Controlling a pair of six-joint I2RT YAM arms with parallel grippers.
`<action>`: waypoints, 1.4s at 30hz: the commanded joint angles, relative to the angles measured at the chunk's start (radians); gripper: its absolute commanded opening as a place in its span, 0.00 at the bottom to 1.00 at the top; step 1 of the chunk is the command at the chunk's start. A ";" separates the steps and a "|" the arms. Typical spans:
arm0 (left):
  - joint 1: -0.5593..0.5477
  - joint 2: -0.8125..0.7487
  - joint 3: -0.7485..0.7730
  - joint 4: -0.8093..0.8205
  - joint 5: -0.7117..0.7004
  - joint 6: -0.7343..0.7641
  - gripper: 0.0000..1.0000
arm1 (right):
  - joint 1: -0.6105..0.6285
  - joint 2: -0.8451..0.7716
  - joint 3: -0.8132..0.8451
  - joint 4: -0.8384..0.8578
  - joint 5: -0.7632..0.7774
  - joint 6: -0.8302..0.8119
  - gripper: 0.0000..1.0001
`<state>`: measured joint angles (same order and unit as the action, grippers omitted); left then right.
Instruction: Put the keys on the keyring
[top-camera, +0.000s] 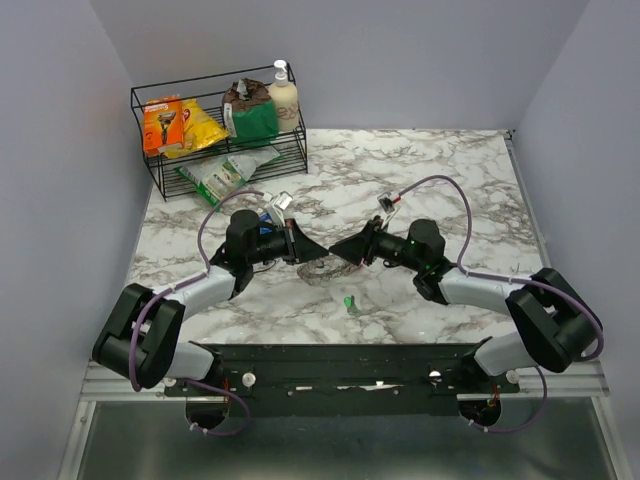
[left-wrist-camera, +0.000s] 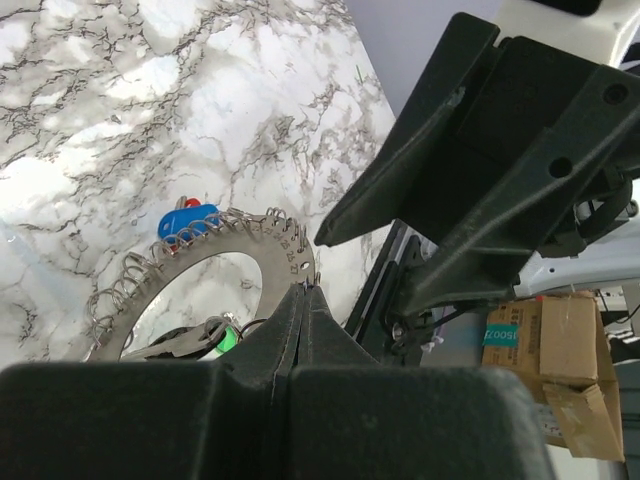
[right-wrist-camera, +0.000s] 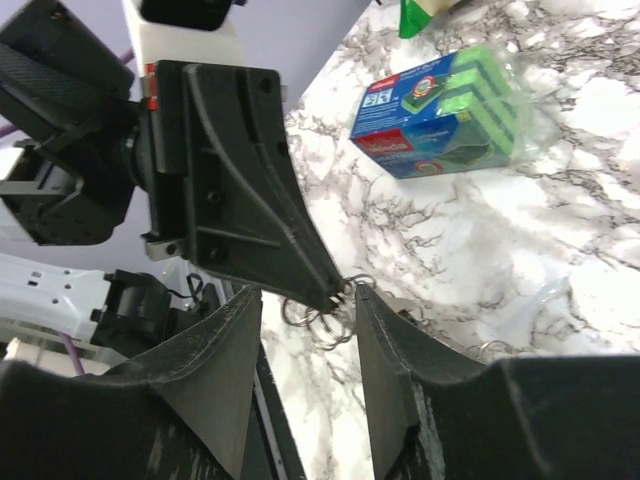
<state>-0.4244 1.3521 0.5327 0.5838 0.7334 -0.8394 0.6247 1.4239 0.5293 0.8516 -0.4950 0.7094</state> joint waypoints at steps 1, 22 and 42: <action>0.007 0.016 0.016 -0.067 0.017 0.059 0.00 | -0.023 0.058 0.037 -0.019 -0.082 -0.064 0.49; 0.007 0.032 0.056 -0.102 0.037 0.099 0.00 | -0.076 0.250 0.144 0.050 -0.445 -0.107 0.14; 0.016 -0.086 0.043 -0.059 -0.012 0.102 0.64 | -0.089 0.202 0.126 0.095 -0.464 -0.088 0.01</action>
<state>-0.4141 1.3197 0.5758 0.5045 0.7513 -0.7502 0.5293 1.6543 0.6601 0.9001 -0.9215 0.6201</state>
